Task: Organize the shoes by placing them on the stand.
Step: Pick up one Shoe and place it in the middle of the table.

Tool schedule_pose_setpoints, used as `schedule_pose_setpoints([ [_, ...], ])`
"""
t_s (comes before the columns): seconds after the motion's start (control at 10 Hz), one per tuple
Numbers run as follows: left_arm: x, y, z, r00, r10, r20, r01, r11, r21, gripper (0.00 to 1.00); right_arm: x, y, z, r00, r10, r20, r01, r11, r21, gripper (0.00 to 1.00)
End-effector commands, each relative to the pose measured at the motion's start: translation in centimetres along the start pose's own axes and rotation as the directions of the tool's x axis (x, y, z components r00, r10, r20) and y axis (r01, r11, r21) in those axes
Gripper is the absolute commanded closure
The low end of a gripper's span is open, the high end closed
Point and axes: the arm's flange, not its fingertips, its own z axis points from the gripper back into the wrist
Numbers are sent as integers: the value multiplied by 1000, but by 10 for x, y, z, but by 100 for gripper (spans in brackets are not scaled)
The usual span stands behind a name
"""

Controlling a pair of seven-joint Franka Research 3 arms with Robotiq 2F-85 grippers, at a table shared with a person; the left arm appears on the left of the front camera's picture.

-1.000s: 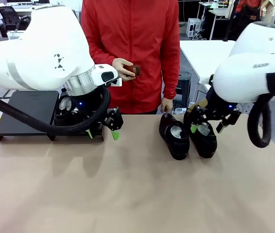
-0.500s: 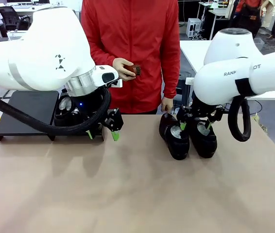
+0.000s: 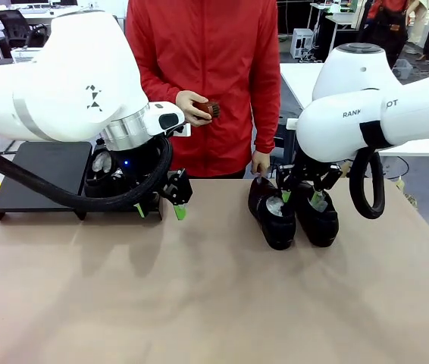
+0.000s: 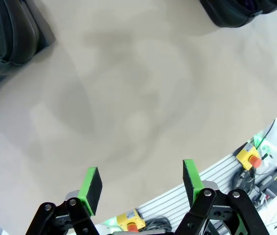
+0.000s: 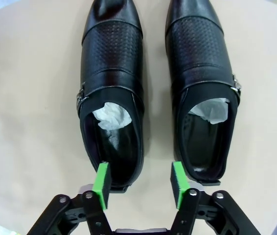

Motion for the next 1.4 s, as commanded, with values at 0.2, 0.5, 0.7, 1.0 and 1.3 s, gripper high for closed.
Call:
schedule_pose_setpoints([
  [0.2, 0, 2, 3, 1000, -8, -3, 8, 1000, 11, 14, 8, 9, -12, 998, -26, 56, 28, 999, -35, 42],
  [0.5, 0, 2, 3, 1000, -8, -3, 8, 1000, 11, 14, 17, 9, -28, 999, -21, 50, 23, 999, -41, 42],
  [0.7, 0, 2, 3, 1000, -8, -3, 8, 1000, 11, 14, 20, 10, -36, 999, -16, 38, 17, 999, -27, 42],
  [1.0, 0, 2, 3, 1000, -8, -3, 8, 1000, 11, 14, 22, 13, -53, 1000, -8, 13, 8, 999, -31, 42],
  [1.3, 0, 2, 3, 1000, -8, -3, 8, 1000, 11, 14, 24, 13, -62, 1000, -4, -4, 4, 1000, -30, 42],
])
